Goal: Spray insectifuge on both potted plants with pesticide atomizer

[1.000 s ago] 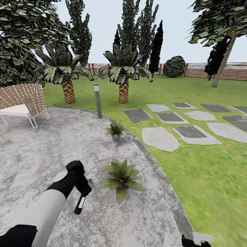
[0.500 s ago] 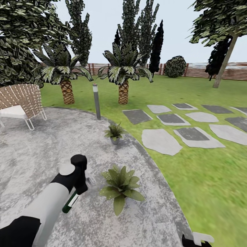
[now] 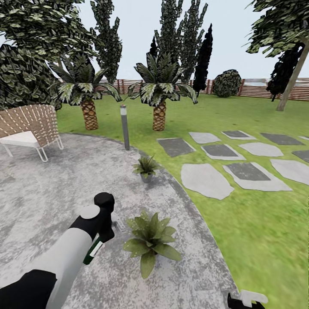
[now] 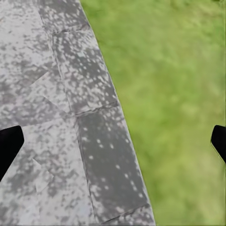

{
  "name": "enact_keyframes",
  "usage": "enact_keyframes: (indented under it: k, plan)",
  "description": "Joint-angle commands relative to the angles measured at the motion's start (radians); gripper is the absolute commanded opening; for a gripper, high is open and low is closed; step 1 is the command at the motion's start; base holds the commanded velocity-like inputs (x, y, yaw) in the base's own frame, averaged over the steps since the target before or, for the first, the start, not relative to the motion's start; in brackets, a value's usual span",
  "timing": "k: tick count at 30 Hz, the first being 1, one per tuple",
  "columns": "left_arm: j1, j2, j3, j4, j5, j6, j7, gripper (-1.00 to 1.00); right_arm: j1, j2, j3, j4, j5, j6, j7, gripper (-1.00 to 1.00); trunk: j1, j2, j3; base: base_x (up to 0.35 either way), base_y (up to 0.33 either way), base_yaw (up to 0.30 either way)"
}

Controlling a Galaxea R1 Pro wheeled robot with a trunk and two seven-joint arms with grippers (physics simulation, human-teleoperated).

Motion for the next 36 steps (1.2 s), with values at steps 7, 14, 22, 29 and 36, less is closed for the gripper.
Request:
enact_keyframes:
  k: [7, 14, 22, 29, 36]
  plan:
    - [0.0, -0.003, 0.0, -0.001, -0.009, 0.011, -0.01, -1.0, 0.0, 0.0, 0.009, 0.0, -0.009, -0.003, -0.002, 1.0, 0.0, 0.0, -0.001, -0.061, -0.268, 0.173]
    - [0.012, -0.012, 0.003, 0.009, -0.006, 0.029, -0.01, -1.0, 0.0, 0.001, 0.009, 0.0, -0.009, -0.003, -0.002, 1.0, 0.0, 0.0, -0.001, 0.071, -0.253, 0.135]
    - [0.064, -0.01, 0.005, 0.007, -0.005, 0.032, -0.01, -1.0, 0.0, 0.001, 0.009, 0.0, -0.009, -0.003, -0.002, 1.0, 0.0, 0.0, -0.001, 0.145, -0.055, 0.001]
    - [0.148, -0.001, 0.006, 0.011, 0.0, 0.031, -0.01, -1.0, 0.0, 0.001, 0.01, 0.0, -0.009, -0.003, -0.002, 1.0, 0.0, 0.0, -0.001, 0.001, 0.0, 0.193]
    - [0.155, -0.009, 0.009, 0.0, 0.055, 0.031, -0.01, -1.0, 0.0, 0.0, 0.01, 0.004, -0.008, -0.003, -0.001, 1.0, 0.0, 0.0, -0.001, 0.0, 0.0, 0.09]
